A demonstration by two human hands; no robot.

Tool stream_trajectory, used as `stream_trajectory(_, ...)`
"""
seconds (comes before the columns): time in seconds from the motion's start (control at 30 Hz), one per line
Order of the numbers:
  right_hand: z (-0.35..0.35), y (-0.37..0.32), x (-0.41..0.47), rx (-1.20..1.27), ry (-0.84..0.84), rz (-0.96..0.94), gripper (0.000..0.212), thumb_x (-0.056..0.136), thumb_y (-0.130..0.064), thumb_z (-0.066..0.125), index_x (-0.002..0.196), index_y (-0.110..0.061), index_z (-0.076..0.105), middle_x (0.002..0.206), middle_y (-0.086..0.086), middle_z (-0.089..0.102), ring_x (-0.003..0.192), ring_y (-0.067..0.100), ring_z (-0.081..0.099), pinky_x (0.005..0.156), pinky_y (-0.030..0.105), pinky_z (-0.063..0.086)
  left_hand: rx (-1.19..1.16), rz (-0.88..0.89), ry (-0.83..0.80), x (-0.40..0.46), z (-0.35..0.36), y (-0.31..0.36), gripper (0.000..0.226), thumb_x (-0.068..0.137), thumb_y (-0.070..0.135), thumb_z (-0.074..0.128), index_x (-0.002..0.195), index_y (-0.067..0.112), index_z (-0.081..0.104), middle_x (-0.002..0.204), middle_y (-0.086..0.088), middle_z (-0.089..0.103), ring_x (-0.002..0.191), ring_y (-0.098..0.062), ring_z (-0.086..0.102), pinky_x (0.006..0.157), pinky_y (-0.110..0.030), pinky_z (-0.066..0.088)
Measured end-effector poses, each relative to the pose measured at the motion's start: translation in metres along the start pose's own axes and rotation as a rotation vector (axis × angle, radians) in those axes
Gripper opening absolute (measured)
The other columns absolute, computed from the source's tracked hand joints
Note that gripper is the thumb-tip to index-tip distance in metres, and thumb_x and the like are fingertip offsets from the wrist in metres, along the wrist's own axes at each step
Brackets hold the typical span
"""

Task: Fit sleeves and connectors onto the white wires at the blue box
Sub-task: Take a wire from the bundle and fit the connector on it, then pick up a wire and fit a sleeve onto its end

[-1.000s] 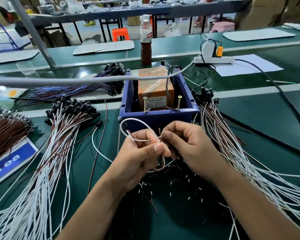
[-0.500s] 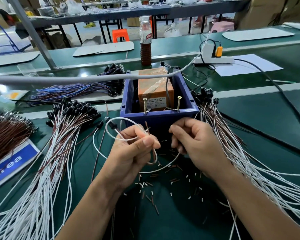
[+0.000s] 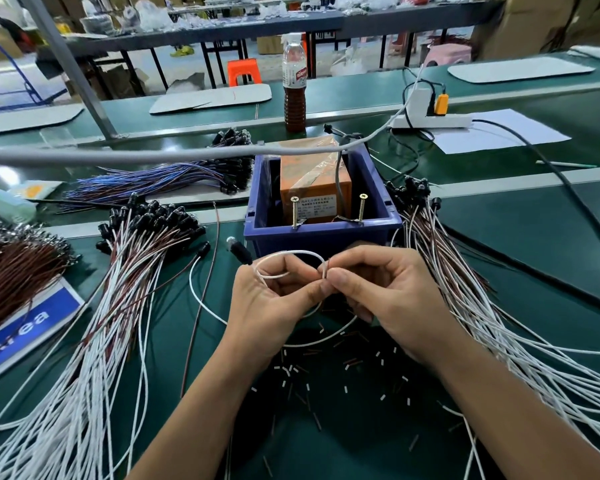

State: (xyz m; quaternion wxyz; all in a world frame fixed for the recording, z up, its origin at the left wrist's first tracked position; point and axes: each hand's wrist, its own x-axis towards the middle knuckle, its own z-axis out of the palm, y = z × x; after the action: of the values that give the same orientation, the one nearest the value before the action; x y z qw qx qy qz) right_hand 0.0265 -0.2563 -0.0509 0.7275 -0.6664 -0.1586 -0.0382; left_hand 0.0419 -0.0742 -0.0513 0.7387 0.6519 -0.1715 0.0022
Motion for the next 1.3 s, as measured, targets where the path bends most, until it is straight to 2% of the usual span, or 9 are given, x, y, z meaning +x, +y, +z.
stream_trajectory(0.13, 0.0, -0.001, -0.001, 0.038, -0.018, -0.048, 0.004, 0.09, -0.011, 0.077, 0.093, -0.009, 0.08, 0.081, 0.011, 0.076, 0.06, 0.005, 0.066, 0.055, 0.011, 0.048, 0.006, -0.005, -0.039, 0.0, -0.001, -0.004, 0.014, 0.078, 0.008, 0.085, 0.075, 0.018, 0.075, 0.076, -0.003, 0.074, 0.068, -0.01, 0.07, 0.061, -0.017, 0.051)
stream_trajectory(0.3, -0.002, -0.003, 0.0, 0.058, 0.061, -0.019, 0.005, 0.093, -0.024, 0.075, 0.092, -0.019, 0.078, 0.081, 0.008, 0.074, 0.062, 0.013, 0.057, 0.049, 0.025, 0.039, -0.114, 0.001, -0.174, 0.0, -0.007, 0.0, 0.029, 0.075, -0.006, 0.062, 0.095, 0.007, 0.077, 0.086, -0.016, 0.075, 0.052, -0.006, 0.048, 0.05, -0.015, 0.038)
stream_trajectory(0.37, -0.003, -0.004, 0.0, 0.033, 0.079, -0.022, 0.008, 0.097, -0.023, 0.07, 0.093, -0.018, 0.075, 0.083, 0.008, 0.073, 0.07, 0.015, 0.06, 0.052, 0.026, 0.044, -0.212, -0.005, -0.211, 0.001, -0.009, 0.006, 0.044, 0.063, 0.004, 0.056, 0.103, -0.002, 0.075, 0.085, -0.037, 0.065, 0.05, -0.012, 0.031, 0.05, -0.018, 0.03)
stream_trajectory(0.47, -0.002, -0.007, 0.0, 0.04, 0.085, -0.029, 0.015, 0.1, -0.021, 0.064, 0.098, -0.008, 0.071, 0.085, 0.007, 0.072, 0.074, 0.015, 0.061, 0.054, 0.024, 0.048, -0.36, -0.008, -0.273, 0.002, -0.01, 0.013, 0.066, 0.058, 0.013, 0.048, 0.115, -0.01, 0.069, 0.1, -0.032, 0.07, 0.054, -0.012, 0.03, 0.054, -0.023, 0.027)
stream_trajectory(0.63, 0.0, -0.008, -0.001, 0.066, 0.099, -0.035, 0.017, 0.103, -0.02, 0.059, 0.101, -0.007, 0.069, 0.083, 0.002, 0.071, 0.072, 0.015, 0.06, 0.052, 0.024, 0.047, -0.309, 0.009, -0.196, -0.002, -0.012, 0.014, 0.062, 0.084, 0.033, 0.04, 0.122, -0.006, 0.069, 0.105, -0.047, 0.06, 0.061, -0.019, 0.034, 0.057, -0.036, 0.025)
stream_trajectory(0.73, 0.001, -0.009, 0.0, 0.052, 0.107, -0.056, 0.017, 0.105, -0.021, 0.059, 0.098, -0.008, 0.069, 0.076, 0.015, 0.064, 0.06, 0.021, 0.054, 0.046, 0.026, 0.043, -0.304, -0.016, -0.128, -0.002, -0.01, 0.014, 0.07, 0.096, 0.058, 0.046, 0.12, -0.003, 0.071, 0.11, -0.037, 0.068, 0.059, -0.015, 0.037, 0.057, -0.028, 0.033)
stream_trajectory(0.9, 0.004, -0.009, -0.002, 0.018, 0.103, -0.121, 0.016, 0.108, -0.018, 0.054, 0.101, -0.004, 0.06, 0.091, 0.015, 0.073, 0.049, 0.024, 0.055, 0.038, 0.03, 0.042, -0.277, 0.009, -0.058, 0.001, -0.01, 0.014, 0.034, 0.098, 0.013, 0.05, 0.119, 0.0, 0.073, 0.099, -0.028, 0.072, 0.054, -0.011, 0.041, 0.055, -0.019, 0.039)
stream_trajectory(1.13, 0.011, -0.01, -0.003, 0.014, 0.141, -0.15, 0.018, 0.109, -0.017, 0.047, 0.102, -0.001, 0.05, 0.093, 0.014, 0.078, 0.048, 0.023, 0.059, 0.036, 0.032, 0.043, -0.238, 0.063, -0.037, 0.003, -0.007, 0.018, 0.032, 0.101, 0.006, 0.044, 0.12, 0.011, 0.069, 0.082, -0.018, 0.069, 0.048, -0.011, 0.039, 0.052, -0.02, 0.037)
stream_trajectory(1.3, 0.015, -0.007, -0.003, 0.016, 0.2, -0.171, 0.012, 0.112, -0.014, 0.045, 0.103, -0.008, 0.049, 0.092, 0.013, 0.079, 0.044, 0.015, 0.057, 0.037, 0.027, 0.042, -0.315, 0.126, -0.032, 0.002, 0.001, 0.022, 0.019, 0.104, 0.003, 0.043, 0.104, 0.02, 0.035, 0.081, -0.022, 0.071, 0.05, -0.02, 0.058, 0.062, -0.025, 0.049)
